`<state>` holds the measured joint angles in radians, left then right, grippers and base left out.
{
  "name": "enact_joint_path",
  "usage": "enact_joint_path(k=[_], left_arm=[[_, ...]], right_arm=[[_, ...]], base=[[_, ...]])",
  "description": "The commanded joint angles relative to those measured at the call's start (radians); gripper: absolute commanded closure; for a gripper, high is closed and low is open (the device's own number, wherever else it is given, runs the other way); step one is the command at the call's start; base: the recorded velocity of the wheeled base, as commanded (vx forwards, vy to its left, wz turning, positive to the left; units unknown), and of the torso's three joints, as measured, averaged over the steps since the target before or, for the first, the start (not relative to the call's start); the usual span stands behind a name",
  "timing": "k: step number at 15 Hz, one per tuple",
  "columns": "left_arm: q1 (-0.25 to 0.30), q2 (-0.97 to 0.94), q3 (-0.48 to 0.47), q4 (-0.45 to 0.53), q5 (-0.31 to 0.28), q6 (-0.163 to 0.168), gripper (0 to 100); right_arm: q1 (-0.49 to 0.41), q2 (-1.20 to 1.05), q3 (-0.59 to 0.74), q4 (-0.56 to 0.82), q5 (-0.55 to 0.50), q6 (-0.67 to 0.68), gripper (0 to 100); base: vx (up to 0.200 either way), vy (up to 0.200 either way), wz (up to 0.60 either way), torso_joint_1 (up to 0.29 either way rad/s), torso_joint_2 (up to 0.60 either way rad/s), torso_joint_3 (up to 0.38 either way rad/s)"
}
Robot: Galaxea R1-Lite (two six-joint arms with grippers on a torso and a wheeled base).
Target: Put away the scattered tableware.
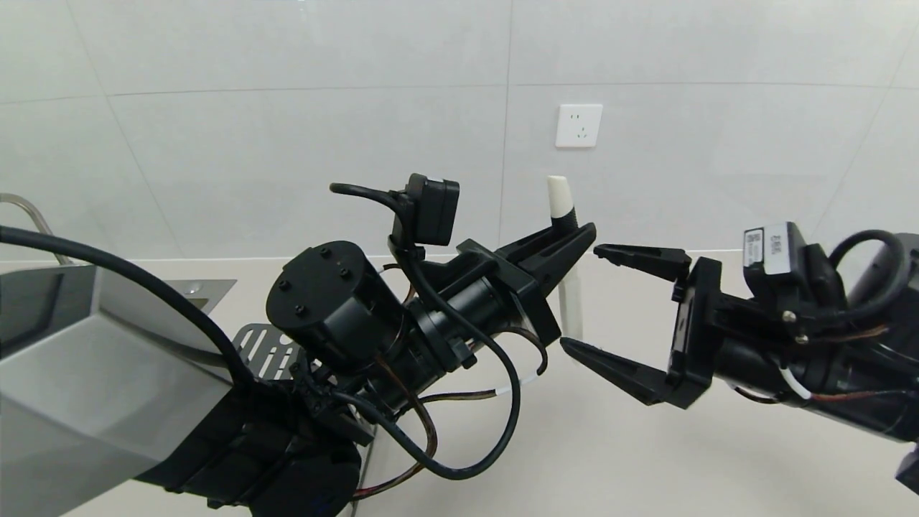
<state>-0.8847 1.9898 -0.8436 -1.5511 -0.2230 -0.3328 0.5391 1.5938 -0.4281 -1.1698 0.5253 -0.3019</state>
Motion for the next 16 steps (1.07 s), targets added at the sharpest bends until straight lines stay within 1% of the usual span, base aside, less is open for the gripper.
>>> enact_joint_path(k=[1, 2, 3, 4, 5, 6, 7, 8, 10, 12, 13, 15, 16], left_arm=[[0.016, -0.011, 0.0, 0.003, 0.002, 0.031, 100], [0.049, -0.025, -0.002, 0.006, 0.008, 0.098, 100], [0.062, -0.052, 0.001, 0.009, 0.008, 0.113, 100], [0.067, -0.068, 0.005, 0.014, 0.008, 0.113, 100], [0.079, -0.115, 0.023, 0.052, 0.008, 0.115, 100], [0.095, -0.155, 0.046, 0.082, 0.01, 0.115, 100], [0.101, -0.169, 0.058, 0.091, 0.01, 0.115, 100], [0.107, -0.189, 0.077, 0.097, 0.01, 0.116, 100], [0.107, -0.209, 0.109, 0.097, 0.01, 0.116, 100], [0.107, -0.221, 0.149, 0.092, 0.019, 0.116, 100], [0.107, -0.243, 0.178, 0.088, 0.03, 0.116, 100], [0.107, -0.269, 0.182, 0.089, 0.03, 0.116, 100], [0.108, -0.284, 0.182, 0.091, 0.031, 0.116, 100]], right_arm=[[-0.024, -0.123, 0.097, 0.002, 0.001, 0.0, 0], [-0.084, -0.232, 0.177, 0.009, 0.001, -0.002, 0], [-0.139, -0.31, 0.224, 0.012, 0.001, -0.002, 0], [-0.168, -0.348, 0.244, 0.012, 0.001, -0.003, 0], [-0.257, -0.463, 0.308, 0.015, 0.007, -0.006, 0], [-0.306, -0.569, 0.354, 0.027, 0.007, -0.005, 0], [-0.327, -0.617, 0.376, 0.041, 0.005, -0.003, 0], [-0.381, -0.715, 0.416, 0.078, 0.005, -0.002, 100], [-0.439, -0.841, 0.425, 0.137, 0.005, -0.002, 100], [-0.459, -0.928, 0.425, 0.188, 0.005, -0.003, 100], [-0.485, -1.029, 0.425, 0.259, 0.005, -0.005, 100], [-0.507, -1.129, 0.425, 0.357, 0.001, -0.009, 100], [-0.521, -1.206, 0.425, 0.446, -0.001, -0.009, 100]], base=[[0.0, 0.0, 0.0, 0.0, 0.0, 0.0], [0.0, 0.0, 0.0, 0.0, 0.0, 0.0], [0.0, 0.0, 0.0, 0.0, 0.0, 0.0], [0.0, 0.0, 0.0, 0.0, 0.0, 0.0], [0.0, 0.0, 0.0, 0.0, 0.0, 0.0], [0.0, 0.0, 0.0, 0.0, 0.0, 0.0], [0.0, 0.0, 0.0, 0.0, 0.0, 0.0], [0.0, 0.0, 0.0, 0.0, 0.0, 0.0], [0.0, 0.0, 0.0, 0.0, 0.0, 0.0], [0.0, 0.0, 0.0, 0.0, 0.0, 0.0], [0.0, 0.0, 0.0, 0.0, 0.0, 0.0], [0.0, 0.0, 0.0, 0.0, 0.0, 0.0], [0.0, 0.0, 0.0, 0.0, 0.0, 0.0]])
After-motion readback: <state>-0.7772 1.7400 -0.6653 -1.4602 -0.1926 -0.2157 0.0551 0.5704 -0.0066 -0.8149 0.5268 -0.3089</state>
